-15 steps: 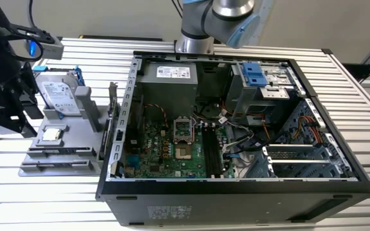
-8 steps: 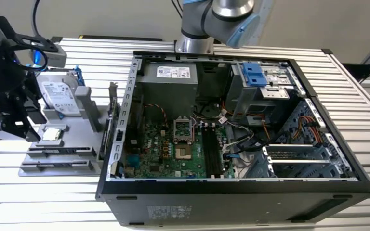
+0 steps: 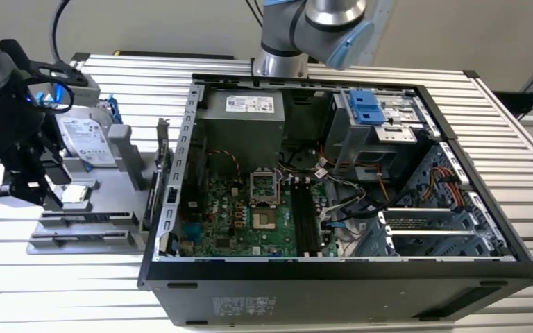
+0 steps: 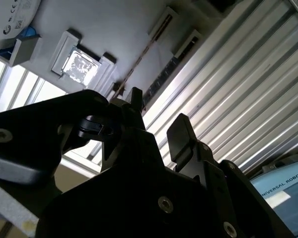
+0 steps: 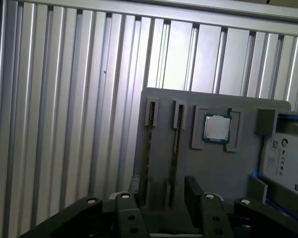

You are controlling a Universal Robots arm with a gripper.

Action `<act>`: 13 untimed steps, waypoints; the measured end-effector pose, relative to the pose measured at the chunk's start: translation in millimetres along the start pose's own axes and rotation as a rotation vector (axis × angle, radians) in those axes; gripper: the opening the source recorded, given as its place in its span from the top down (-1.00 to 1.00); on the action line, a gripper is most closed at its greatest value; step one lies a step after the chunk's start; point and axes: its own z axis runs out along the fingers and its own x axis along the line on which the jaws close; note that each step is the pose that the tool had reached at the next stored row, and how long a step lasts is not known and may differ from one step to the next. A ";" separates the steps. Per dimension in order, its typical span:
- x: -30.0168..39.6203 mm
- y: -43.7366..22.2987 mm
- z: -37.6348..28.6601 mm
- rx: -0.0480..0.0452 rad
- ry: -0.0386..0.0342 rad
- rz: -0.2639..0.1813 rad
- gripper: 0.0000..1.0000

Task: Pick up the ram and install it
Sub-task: 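Pick up the ram and move it above insertion slot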

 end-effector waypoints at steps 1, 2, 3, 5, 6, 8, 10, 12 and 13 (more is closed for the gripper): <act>0.0 0.0 1.3 0.0000 -0.0001 0.000 -1.00; 0.0 0.0 2.7 0.0000 -0.0001 0.000 -1.00; 0.0 0.1 4.1 0.0000 -0.0001 0.003 -1.00; 0.1 0.4 7.0 0.0000 -0.0001 0.015 -1.00; 0.1 0.7 8.7 0.0000 0.0001 0.024 -1.00; 0.1 0.9 11.9 0.0000 0.0002 0.036 -1.00; 0.4 1.2 14.6 0.0004 0.0003 0.037 -1.00; 0.6 1.4 17.4 0.0023 0.0003 0.037 -1.00; 0.7 1.5 19.2 0.0025 0.0004 0.037 -1.00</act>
